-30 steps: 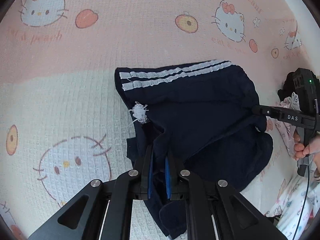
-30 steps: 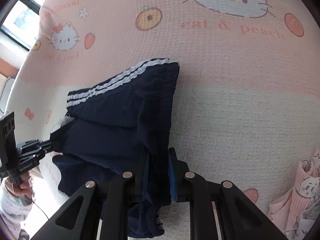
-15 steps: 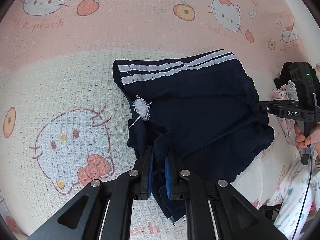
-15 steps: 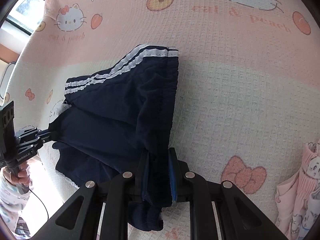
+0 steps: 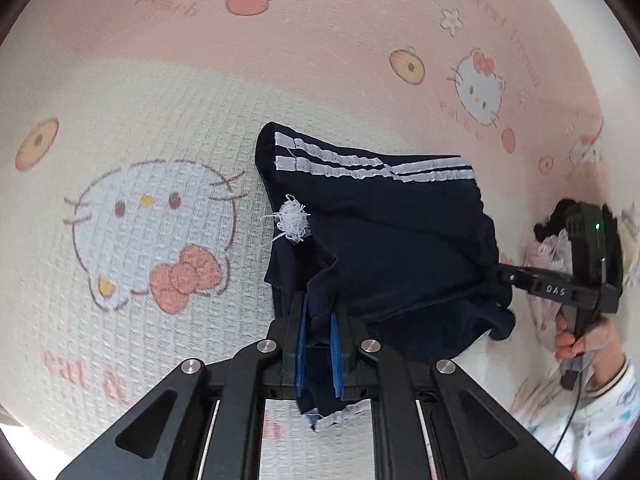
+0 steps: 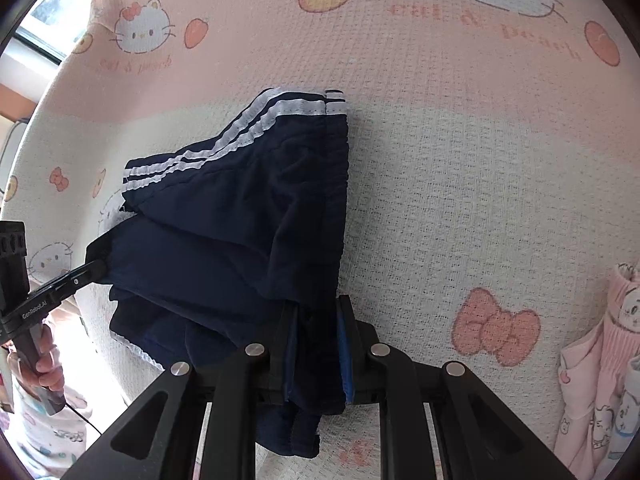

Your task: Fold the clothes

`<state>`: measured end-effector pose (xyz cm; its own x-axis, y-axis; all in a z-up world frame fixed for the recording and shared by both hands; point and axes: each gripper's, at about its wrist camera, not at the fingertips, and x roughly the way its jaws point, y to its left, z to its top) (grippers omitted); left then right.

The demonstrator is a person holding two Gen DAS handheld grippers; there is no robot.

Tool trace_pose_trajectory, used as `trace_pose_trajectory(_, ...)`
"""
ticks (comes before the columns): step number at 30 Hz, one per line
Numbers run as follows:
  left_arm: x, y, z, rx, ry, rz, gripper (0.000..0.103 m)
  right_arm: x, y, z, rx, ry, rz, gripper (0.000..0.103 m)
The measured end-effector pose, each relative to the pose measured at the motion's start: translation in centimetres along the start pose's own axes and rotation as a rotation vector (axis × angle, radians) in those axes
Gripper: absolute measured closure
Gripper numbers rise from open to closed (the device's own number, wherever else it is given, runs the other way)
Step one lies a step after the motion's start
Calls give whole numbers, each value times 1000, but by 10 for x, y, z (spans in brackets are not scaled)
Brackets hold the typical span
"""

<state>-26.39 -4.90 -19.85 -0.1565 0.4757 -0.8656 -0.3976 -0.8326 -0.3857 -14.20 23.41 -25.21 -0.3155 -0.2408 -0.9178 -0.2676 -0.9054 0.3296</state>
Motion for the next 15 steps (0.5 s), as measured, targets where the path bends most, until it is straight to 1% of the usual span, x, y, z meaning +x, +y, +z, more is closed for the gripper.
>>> trace_pose_trajectory(2, 2, -4, 1, 0, -18, 13, 94, -6, 2, -4, -28, -12, -19, 86)
trace_pose_trajectory(4, 7, -16, 2, 48, -21, 69, 94, -10, 8, -7, -59, -41, -59, 84)
trace_pose_trajectory(5, 9, -22, 2, 68, -30, 90, 94, -12, 10, -8, -73, -59, -89, 77)
trace_pose_trajectory(6, 11, -29, 3, 89, -36, 115, 94, -14, 13, -10, -91, -77, -117, 65)
trace_pose_trajectory(7, 14, -35, 4, 113, -36, 146, 93, -17, 14, -11, -97, -106, -136, 57)
trace_pose_trajectory(8, 17, -41, 4, 138, -30, 183, 91, -20, 16, -12, -101, -136, -156, 43)
trace_pose_trajectory(9, 20, -48, 4, 162, -23, 224, 90, -24, 18, -17, -95, -162, -163, 39)
trace_pose_trajectory(10, 22, -53, 4, 181, -29, 260, 90, -27, 17, -18, -78, -179, -165, 38)
trace_pose_trajectory(12, 21, -61, 6, 192, -62, 308, 89, -33, 15, -19, -42, -214, -168, 38)
trace_pose_trajectory(13, 20, -63, 8, 187, -72, 315, 87, -36, 10, -18, -25, -220, -167, 38)
trace_pose_trajectory(14, 20, -64, 11, 174, -73, 308, 83, -39, 5, -16, -8, -225, -166, 37)
trace_pose_trajectory(15, 19, -64, 14, 159, -71, 302, 81, -42, 6, -17, 4, -218, -171, 34)
